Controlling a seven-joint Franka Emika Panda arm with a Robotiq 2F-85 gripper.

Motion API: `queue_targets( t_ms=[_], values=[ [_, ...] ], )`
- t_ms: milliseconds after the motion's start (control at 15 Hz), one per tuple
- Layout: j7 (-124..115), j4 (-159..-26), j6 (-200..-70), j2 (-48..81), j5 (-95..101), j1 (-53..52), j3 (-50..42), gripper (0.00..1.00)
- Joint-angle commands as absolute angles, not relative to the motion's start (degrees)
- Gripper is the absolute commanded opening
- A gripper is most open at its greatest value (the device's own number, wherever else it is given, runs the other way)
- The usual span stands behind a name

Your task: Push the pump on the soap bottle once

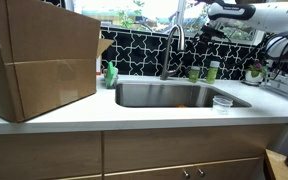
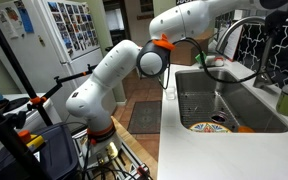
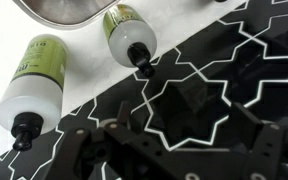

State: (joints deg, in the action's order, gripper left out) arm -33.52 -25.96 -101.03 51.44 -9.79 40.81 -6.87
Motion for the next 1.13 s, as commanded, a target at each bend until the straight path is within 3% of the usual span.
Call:
queue_targets(
  t_ms=[0,600,1067],
  values=[
    [-32.27,-27.68,-98.40,48.99,-9.31,41.12,-6.51,1.00],
    [-29.54,-27.68,-89.42,46.74,-8.66,40.85,-7.09,1.00],
    [-30.21,-26.81,-90.18,47.17,-8.80,40.78,-7.06,1.00]
  ],
)
